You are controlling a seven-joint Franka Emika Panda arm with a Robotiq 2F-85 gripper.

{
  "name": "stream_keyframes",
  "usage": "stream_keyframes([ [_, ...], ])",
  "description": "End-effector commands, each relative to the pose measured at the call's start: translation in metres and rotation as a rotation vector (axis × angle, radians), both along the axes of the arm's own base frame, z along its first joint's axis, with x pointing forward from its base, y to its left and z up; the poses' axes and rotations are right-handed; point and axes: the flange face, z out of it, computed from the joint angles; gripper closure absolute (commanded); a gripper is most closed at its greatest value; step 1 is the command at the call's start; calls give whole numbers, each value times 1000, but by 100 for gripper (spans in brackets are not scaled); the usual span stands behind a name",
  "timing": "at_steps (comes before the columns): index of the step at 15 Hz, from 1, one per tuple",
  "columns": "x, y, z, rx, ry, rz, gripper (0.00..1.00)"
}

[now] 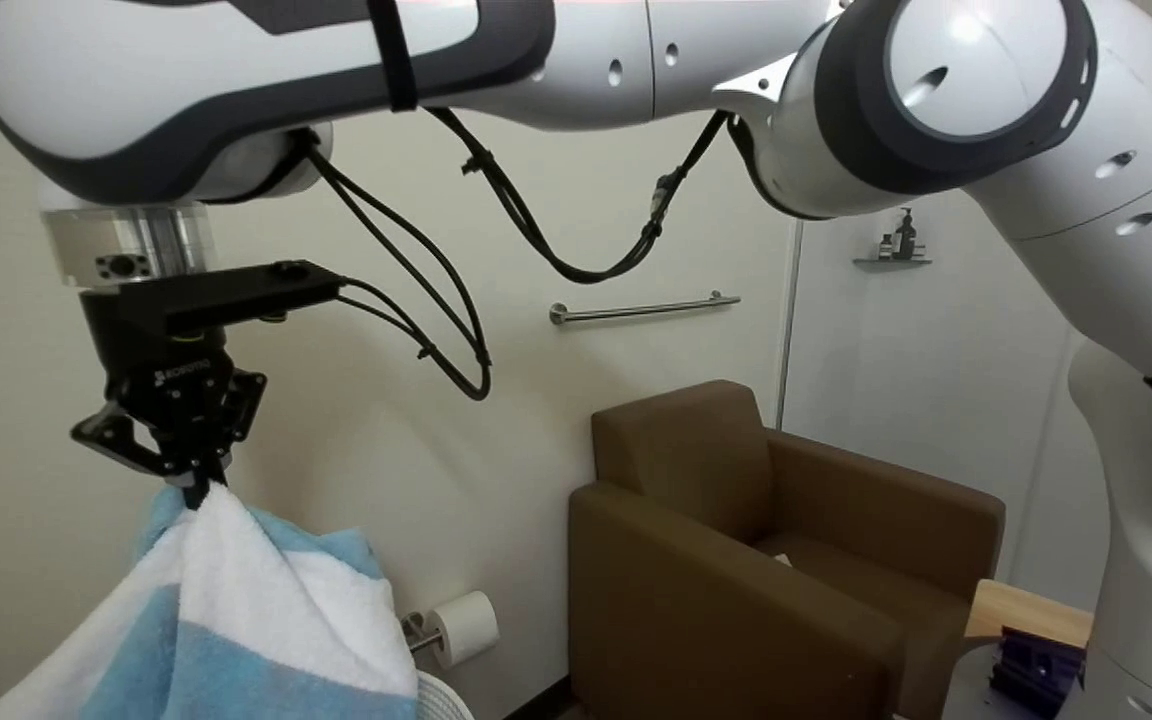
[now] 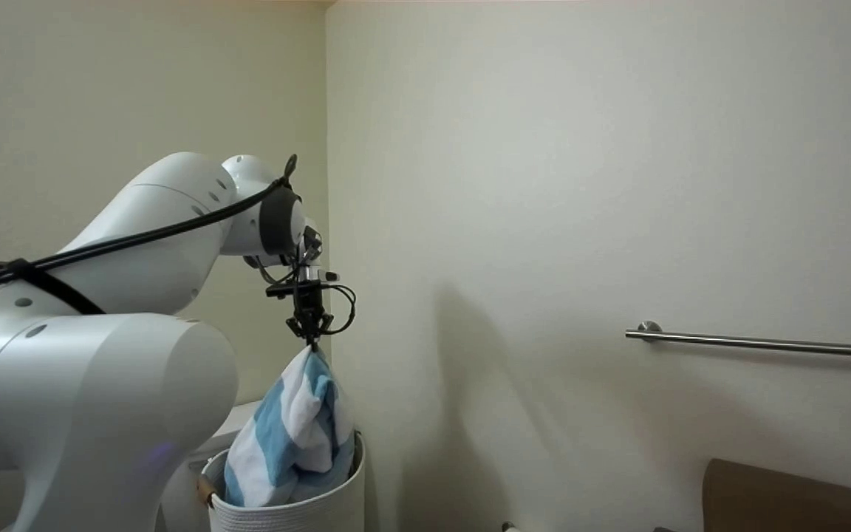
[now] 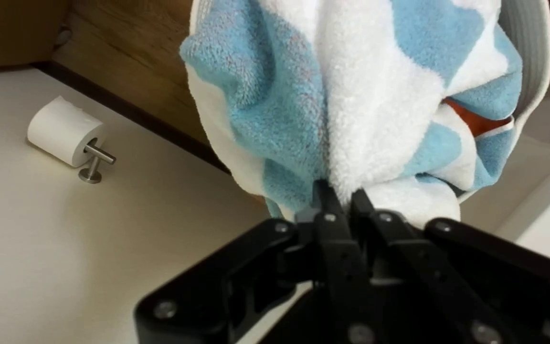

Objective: Pick up the cloth and put it on the sofa

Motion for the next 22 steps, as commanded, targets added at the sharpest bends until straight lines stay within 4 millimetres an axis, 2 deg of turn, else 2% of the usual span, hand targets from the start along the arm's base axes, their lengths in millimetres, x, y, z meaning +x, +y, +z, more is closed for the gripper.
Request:
stream_keyframes([
  [1,9,-25,42,-48,-66,-87,92],
  [4,24,-55,69,-144,-174,-187,92],
  [8,36,-93,117,-186,-259,-344,92],
  [11,36,-110,156,-186,-312,-439,92],
  [13,31,-123,173,-192,-270,-468,92],
  [19,20,-159,220,-201,-256,-595,92],
  [20,18,-156,224,-201,-268,-583,93],
  [21,25,-150,204,-213,-250,-550,92],
  [22,24,-151,209,-208,-256,-555,92],
])
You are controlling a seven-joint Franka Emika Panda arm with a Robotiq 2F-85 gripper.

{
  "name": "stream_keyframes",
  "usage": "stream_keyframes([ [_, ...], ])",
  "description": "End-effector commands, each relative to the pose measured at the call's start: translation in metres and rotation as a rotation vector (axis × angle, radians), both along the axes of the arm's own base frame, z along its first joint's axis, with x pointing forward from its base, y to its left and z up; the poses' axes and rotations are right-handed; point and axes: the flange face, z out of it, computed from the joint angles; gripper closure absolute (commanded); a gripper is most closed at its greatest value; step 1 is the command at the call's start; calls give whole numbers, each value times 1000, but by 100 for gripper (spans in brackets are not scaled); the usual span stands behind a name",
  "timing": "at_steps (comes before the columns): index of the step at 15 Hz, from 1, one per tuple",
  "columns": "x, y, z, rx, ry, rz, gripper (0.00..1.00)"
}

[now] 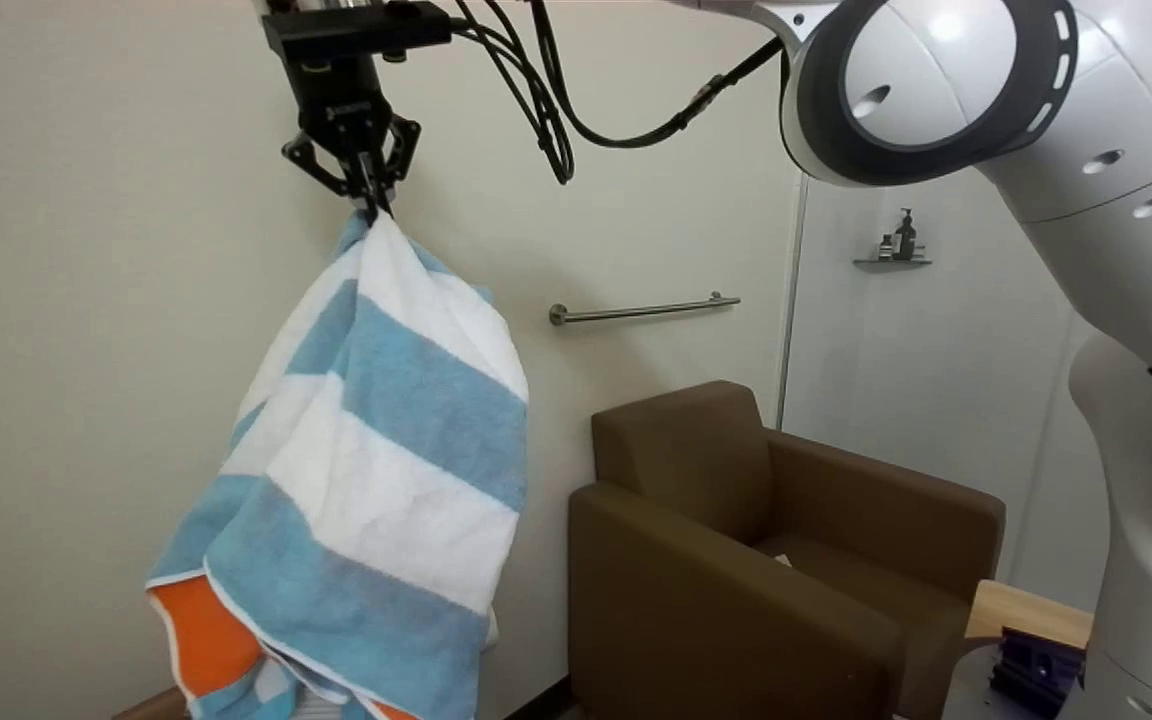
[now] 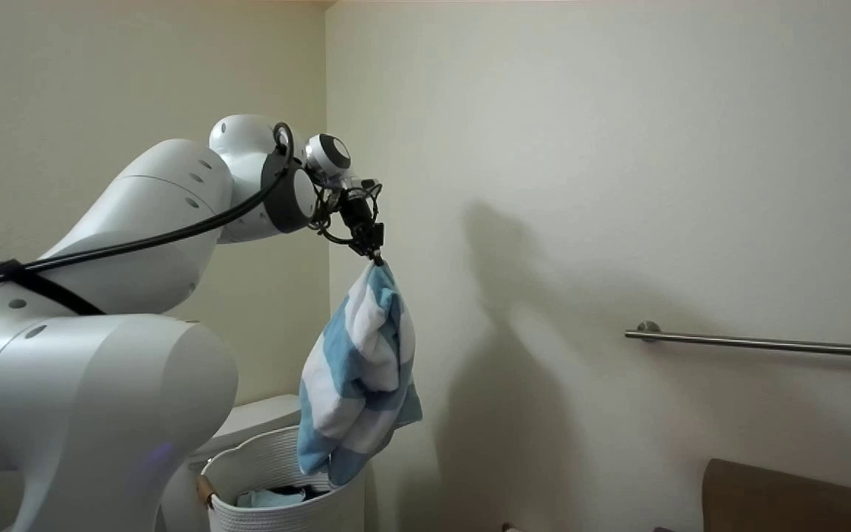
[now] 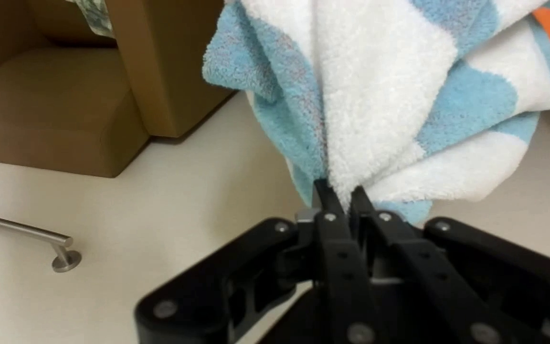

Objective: Pick up the cloth and put it on the sofa

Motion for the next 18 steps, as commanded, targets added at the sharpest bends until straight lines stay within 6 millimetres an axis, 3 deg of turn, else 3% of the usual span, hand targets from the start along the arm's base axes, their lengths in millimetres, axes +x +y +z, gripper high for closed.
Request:
stream_keyframes([
  [1,-1,0,2,1,-3,0,92],
  [4,0,0,1,1,-2,0,93],
  [9,12,7,-33,73,80,55,93],
  [11,13,-2,-24,98,87,83,93],
  [13,14,-20,-10,91,70,49,93],
  [18,21,-96,23,40,18,-121,93],
])
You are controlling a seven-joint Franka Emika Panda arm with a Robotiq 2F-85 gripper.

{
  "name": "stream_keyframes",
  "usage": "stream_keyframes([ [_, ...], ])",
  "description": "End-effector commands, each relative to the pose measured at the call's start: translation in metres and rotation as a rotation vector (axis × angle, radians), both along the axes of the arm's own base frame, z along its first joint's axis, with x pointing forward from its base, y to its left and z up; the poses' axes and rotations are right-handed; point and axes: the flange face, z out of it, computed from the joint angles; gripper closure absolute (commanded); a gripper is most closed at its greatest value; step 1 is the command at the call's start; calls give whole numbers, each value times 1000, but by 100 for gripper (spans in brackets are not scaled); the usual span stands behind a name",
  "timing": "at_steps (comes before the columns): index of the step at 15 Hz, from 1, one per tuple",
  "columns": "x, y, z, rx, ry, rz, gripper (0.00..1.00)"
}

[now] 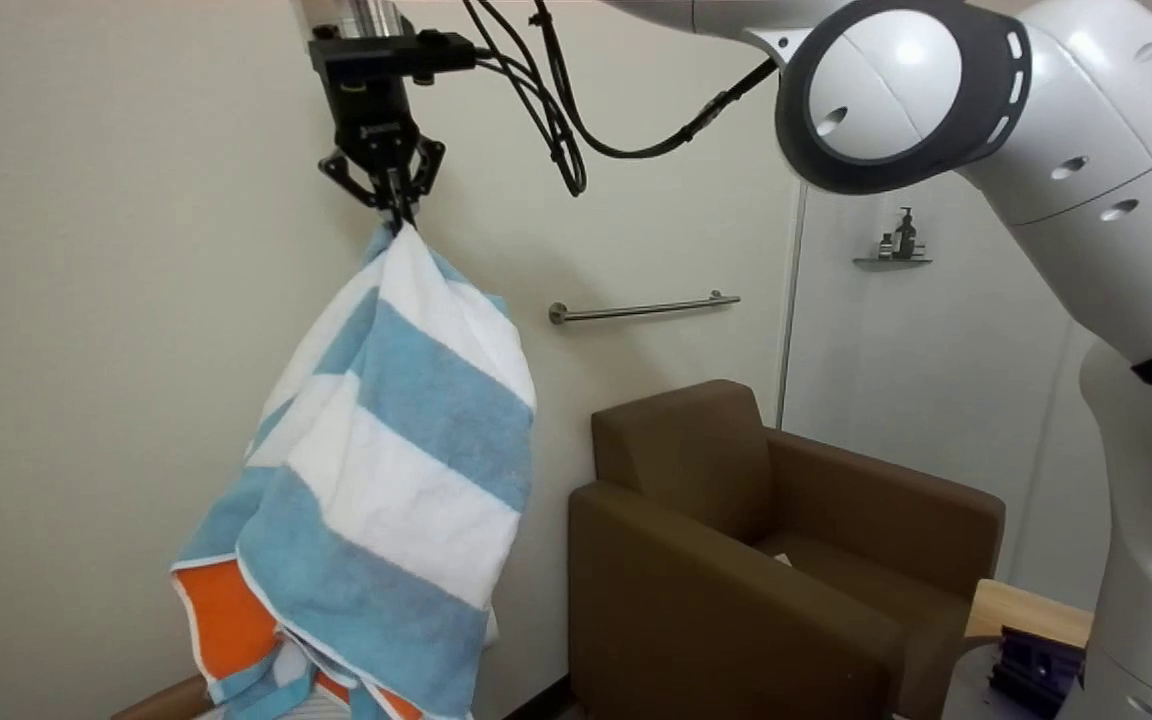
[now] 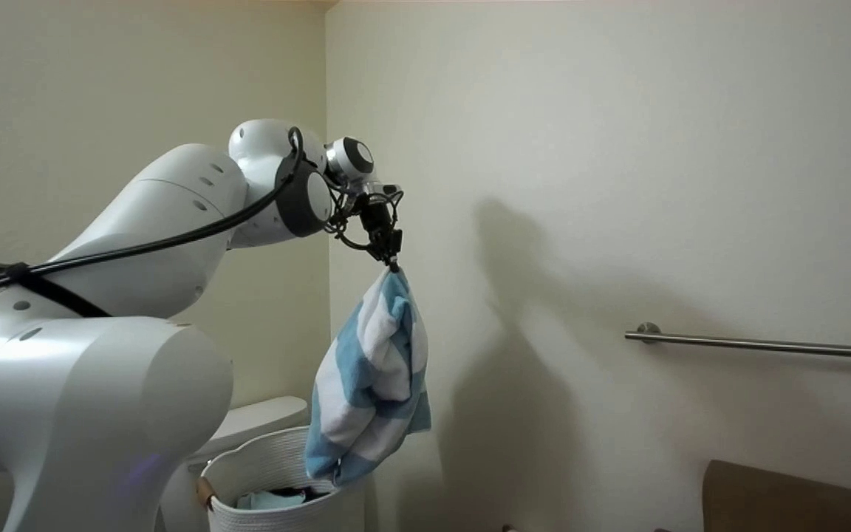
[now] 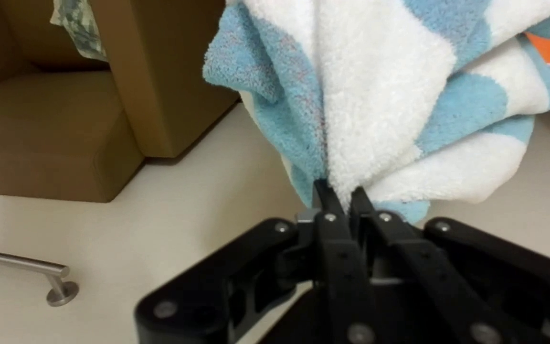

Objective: Pick up the cloth and put it on the sofa

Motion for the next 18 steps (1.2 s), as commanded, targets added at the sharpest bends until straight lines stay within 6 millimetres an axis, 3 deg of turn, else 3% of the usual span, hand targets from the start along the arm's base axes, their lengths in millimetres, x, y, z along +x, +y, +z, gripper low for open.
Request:
stream_keyframes([
  [1,-4,-59,36,-55,-30,-114,93],
  [10,-14,-181,74,-314,-66,-438,93],
  [11,-25,-206,90,-327,-64,-492,93],
  [17,-65,-349,123,-401,-23,-807,93],
  [18,-47,-320,108,-381,-24,-735,93],
])
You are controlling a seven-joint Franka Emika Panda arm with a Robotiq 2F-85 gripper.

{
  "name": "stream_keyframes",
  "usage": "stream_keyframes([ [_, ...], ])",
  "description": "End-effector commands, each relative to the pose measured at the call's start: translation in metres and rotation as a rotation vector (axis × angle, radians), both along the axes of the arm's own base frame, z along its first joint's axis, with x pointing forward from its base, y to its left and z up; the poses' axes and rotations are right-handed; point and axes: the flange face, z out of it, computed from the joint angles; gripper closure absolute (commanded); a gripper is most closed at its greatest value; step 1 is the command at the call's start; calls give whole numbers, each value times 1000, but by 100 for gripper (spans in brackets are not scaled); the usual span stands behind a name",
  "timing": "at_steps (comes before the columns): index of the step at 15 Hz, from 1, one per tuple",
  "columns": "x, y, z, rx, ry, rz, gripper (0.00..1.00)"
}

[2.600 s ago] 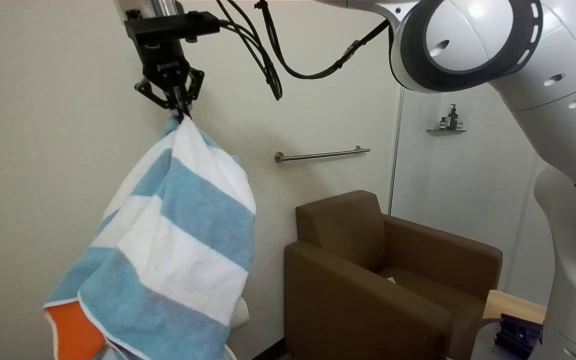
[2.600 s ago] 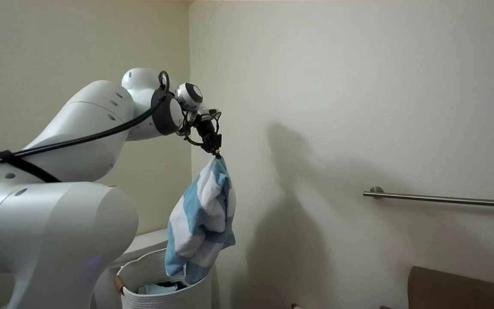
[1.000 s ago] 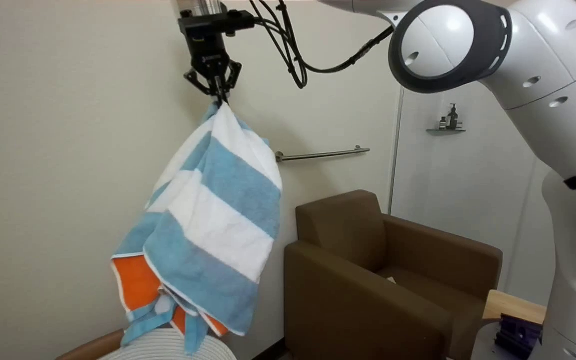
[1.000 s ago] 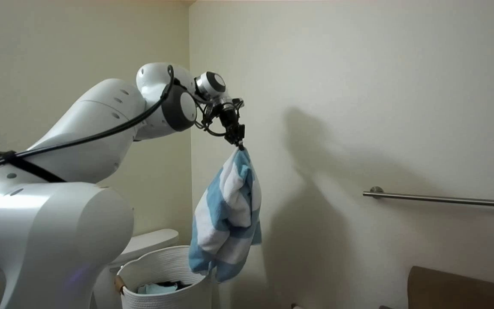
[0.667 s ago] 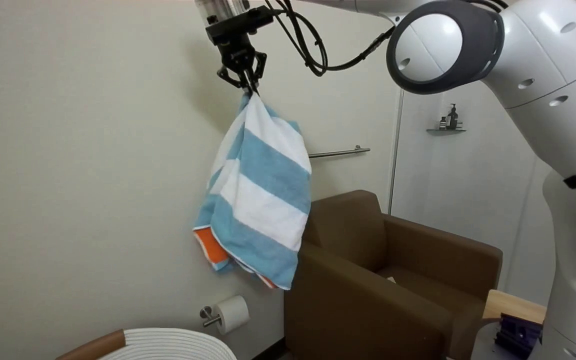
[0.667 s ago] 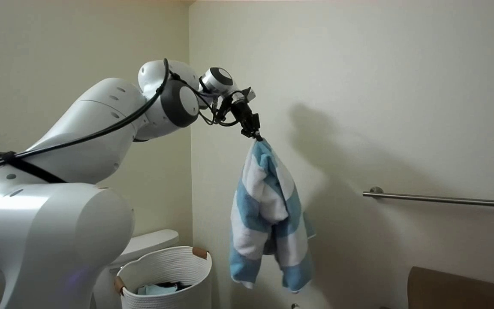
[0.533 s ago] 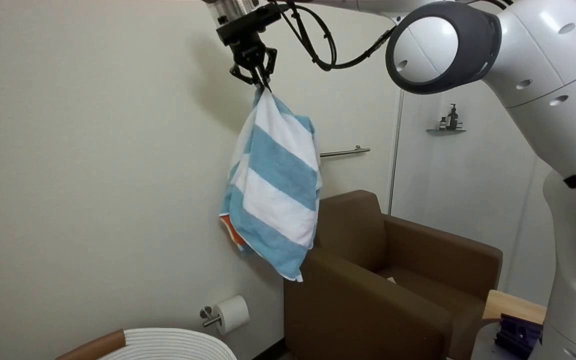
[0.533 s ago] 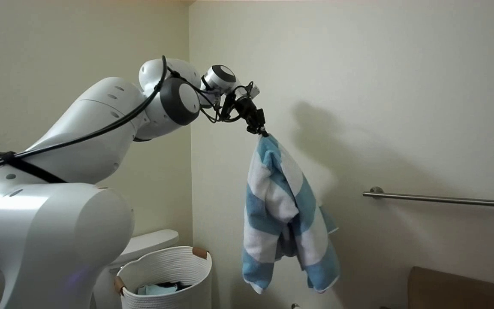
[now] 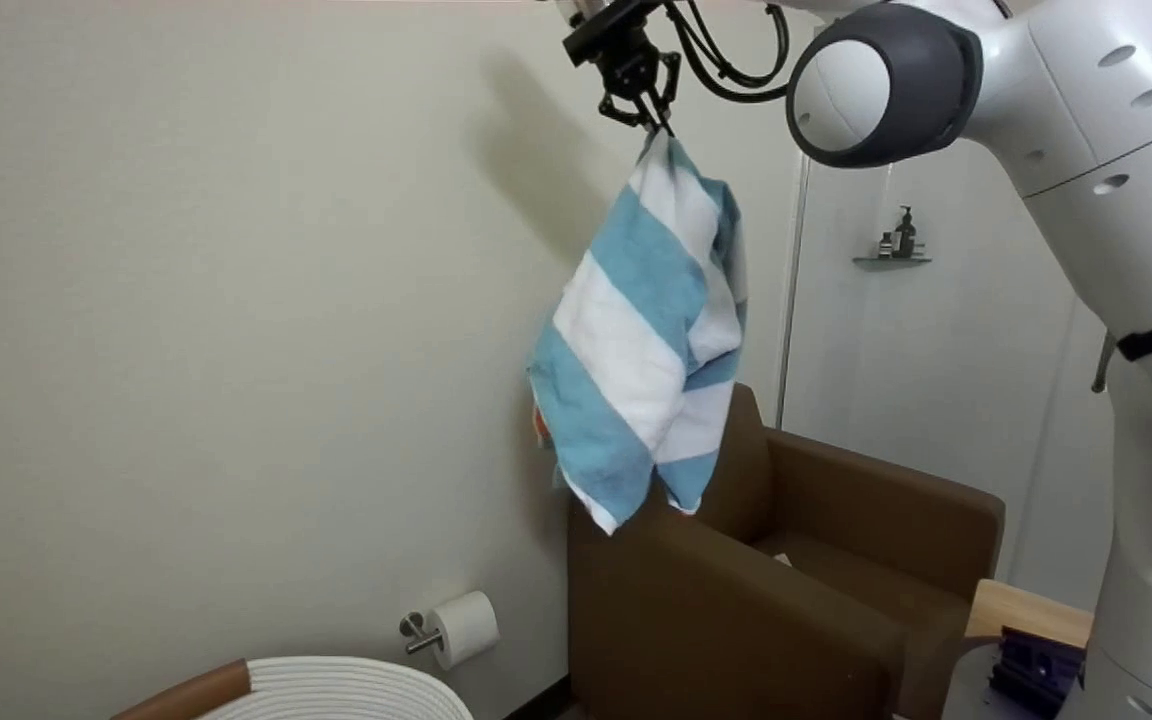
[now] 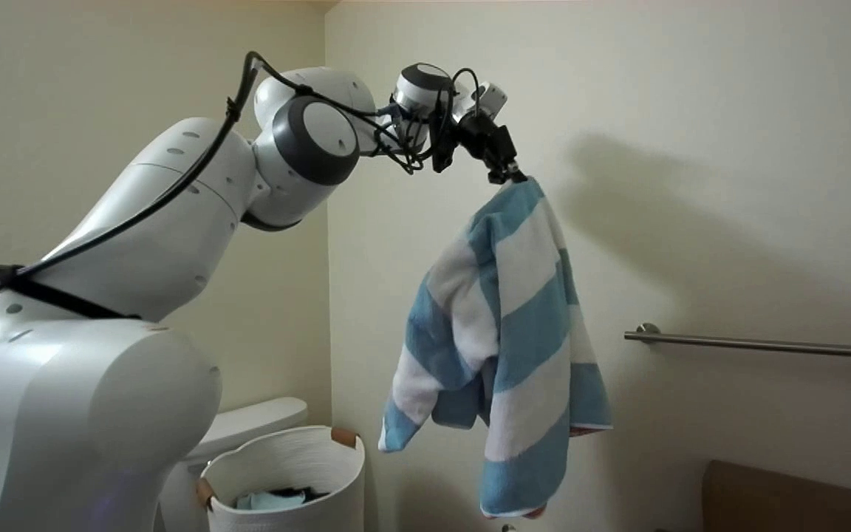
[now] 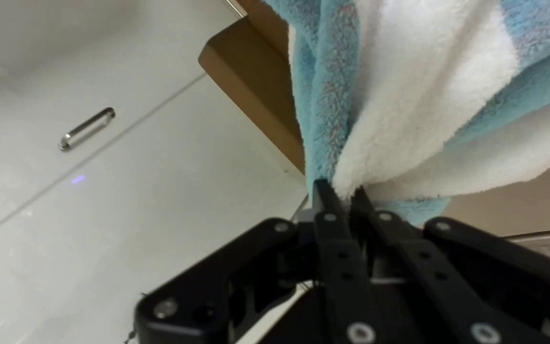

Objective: Pick up the cloth and put it on the sofa

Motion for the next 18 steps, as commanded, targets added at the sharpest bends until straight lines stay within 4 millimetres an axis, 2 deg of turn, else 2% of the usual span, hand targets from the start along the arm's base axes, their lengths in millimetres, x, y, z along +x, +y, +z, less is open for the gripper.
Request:
stream_keyframes([
  [1,-3,-12,2,5,-1,-17,92],
  [3,0,-14,-3,11,6,-17,92],
  [6,7,4,-12,6,19,7,93],
  [8,15,26,-22,14,32,45,93],
  [10,25,42,-39,9,61,61,93],
  [12,37,48,-60,0,82,50,93],
  [15,48,30,-91,9,108,-20,93],
  [18,46,-24,-113,31,144,-147,93],
])
